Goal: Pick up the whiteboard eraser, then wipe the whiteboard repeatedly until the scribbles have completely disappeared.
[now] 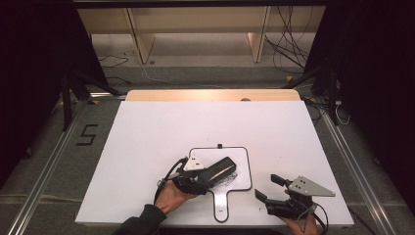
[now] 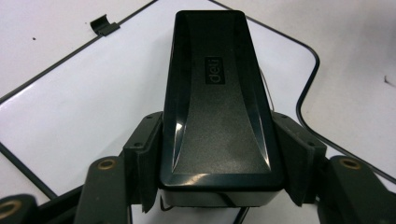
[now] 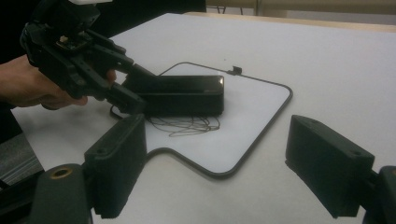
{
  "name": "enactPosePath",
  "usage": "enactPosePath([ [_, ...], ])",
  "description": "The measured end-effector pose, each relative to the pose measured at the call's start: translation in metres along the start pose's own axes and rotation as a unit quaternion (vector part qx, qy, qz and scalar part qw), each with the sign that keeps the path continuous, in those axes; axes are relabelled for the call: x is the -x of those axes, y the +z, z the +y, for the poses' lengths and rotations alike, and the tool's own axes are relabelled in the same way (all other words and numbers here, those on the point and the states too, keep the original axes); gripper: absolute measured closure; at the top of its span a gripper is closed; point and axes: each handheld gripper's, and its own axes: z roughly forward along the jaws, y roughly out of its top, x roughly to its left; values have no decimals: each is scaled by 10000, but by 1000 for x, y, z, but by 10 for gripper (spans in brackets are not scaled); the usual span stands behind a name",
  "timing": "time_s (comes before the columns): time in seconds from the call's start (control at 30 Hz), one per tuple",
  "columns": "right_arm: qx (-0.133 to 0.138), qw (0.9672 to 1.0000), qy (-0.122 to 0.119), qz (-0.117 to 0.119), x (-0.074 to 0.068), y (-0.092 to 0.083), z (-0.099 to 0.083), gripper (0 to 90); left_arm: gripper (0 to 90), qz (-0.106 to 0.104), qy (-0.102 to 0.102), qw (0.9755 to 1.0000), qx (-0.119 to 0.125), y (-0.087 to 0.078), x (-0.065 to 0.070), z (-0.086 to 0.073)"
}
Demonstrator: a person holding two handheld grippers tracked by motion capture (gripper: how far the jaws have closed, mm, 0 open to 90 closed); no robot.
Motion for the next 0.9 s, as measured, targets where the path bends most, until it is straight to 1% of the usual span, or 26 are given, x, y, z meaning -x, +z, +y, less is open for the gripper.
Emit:
enactPosePath([
  [0.33, 16, 10000, -7, -23, 0, -1, 0, 214, 404, 5, 76, 9999, -69, 2, 2, 3],
  [0.4, 14, 10000, 11, -19, 1, 0, 0, 214, 404, 13, 82, 9999, -97, 2, 1, 3],
  [0.5, 14, 10000, 14, -19, 1, 0, 0, 215, 404, 44, 125, 9997, -219, 2, -1, 2],
  [0.53, 17, 10000, 12, -18, 1, 0, 0, 215, 403, 69, 127, 9997, -218, 2, -1, 2],
  [0.6, 18, 10000, 7, -21, 0, 0, 0, 215, 403, 68, 129, 9995, -291, 2, -2, 1],
  [0.67, 22, 10000, 1, -16, 0, 0, 0, 215, 403, 120, 166, 9993, -318, 2, -3, 1],
  [0.8, 19, 10000, 10, -17, 1, -1, 1, 216, 404, 130, 165, 9991, -375, 1, -5, 0],
  [0.9, 26, 10000, 28, -15, 2, -1, 1, 217, 404, 129, 157, 9991, -368, 1, -6, 0],
])
